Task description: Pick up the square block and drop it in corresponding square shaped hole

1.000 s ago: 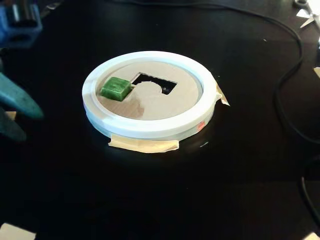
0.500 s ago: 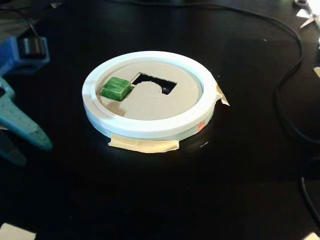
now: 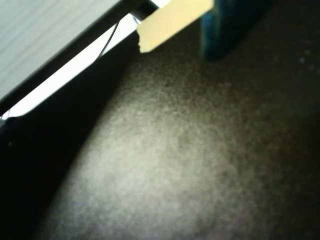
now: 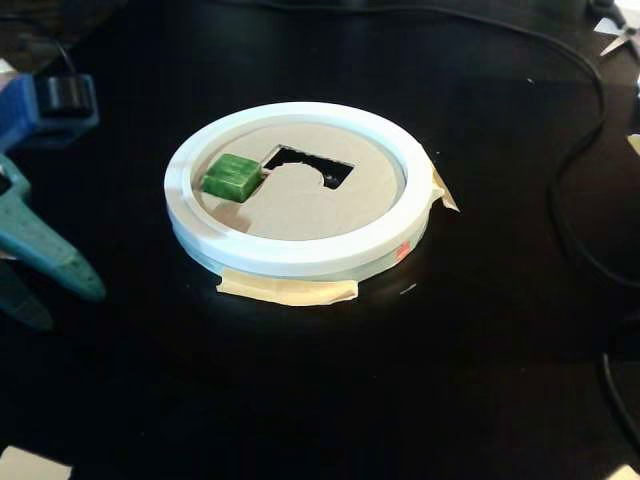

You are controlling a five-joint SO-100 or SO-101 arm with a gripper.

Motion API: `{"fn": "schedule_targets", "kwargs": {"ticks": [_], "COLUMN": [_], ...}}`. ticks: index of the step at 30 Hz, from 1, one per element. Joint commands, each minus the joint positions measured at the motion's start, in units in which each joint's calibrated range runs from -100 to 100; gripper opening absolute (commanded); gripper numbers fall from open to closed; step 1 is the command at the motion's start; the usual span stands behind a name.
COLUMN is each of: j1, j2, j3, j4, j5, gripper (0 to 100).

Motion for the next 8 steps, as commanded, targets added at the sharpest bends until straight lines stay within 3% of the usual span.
{"fn": "schedule_targets", "kwargs": {"ticks": [1,8], "j1": [0.1,1.2], "j2": [-0.6,-0.6], "j3": [0.2,0.2], "j4": [-2.0,-2.0], "j5": [0.2,0.2], "gripper": [80,80]}}
